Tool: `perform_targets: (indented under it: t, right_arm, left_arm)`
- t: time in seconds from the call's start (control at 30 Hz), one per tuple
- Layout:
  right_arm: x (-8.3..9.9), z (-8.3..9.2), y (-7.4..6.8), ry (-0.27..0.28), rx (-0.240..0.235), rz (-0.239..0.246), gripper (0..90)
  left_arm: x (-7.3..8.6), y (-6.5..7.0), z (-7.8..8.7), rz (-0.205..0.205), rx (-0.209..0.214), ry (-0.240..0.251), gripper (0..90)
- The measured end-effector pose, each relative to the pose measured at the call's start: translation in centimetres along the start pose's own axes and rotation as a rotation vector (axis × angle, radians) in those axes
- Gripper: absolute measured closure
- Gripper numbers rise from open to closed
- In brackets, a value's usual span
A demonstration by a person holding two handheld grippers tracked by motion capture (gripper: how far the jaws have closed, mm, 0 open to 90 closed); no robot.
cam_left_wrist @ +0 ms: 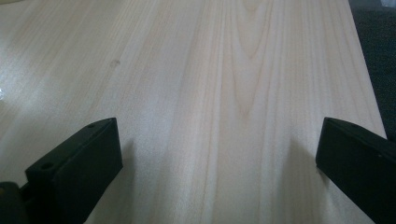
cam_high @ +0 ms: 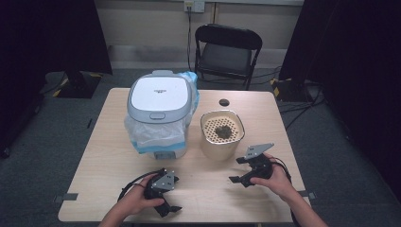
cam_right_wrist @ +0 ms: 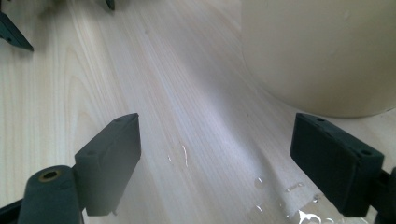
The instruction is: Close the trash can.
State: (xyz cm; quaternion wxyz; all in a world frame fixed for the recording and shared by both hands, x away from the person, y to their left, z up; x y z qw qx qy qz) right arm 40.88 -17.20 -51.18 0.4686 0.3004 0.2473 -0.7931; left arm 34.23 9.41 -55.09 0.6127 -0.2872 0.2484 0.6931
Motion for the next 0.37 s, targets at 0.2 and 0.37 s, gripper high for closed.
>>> perform_targets:
  t: [0.2, 0.37]
  right_arm:
    - [0.56, -0.53, -0.14, -0.010, -0.008, 0.007, 15.6]
    - [1.00, -0.94, -0.39, -0.011, -0.020, 0.013, 15.4]
  left_arm:
    - [0.00, 0.00, 0.00, 0.001, 0.000, 0.000, 0.0]
    - [0.00, 0.00, 0.00, 0.000, 0.000, 0.000, 0.0]
Point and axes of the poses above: each handheld gripper's, and its own axes: z roughly backward along the jaws, x roughly out of its underside, y roughly to its right, the point moved 7 cm from there along -z, roughly forward along the jaws, and after that the axes turned 1 degree about -z, right-handed, at the moved point
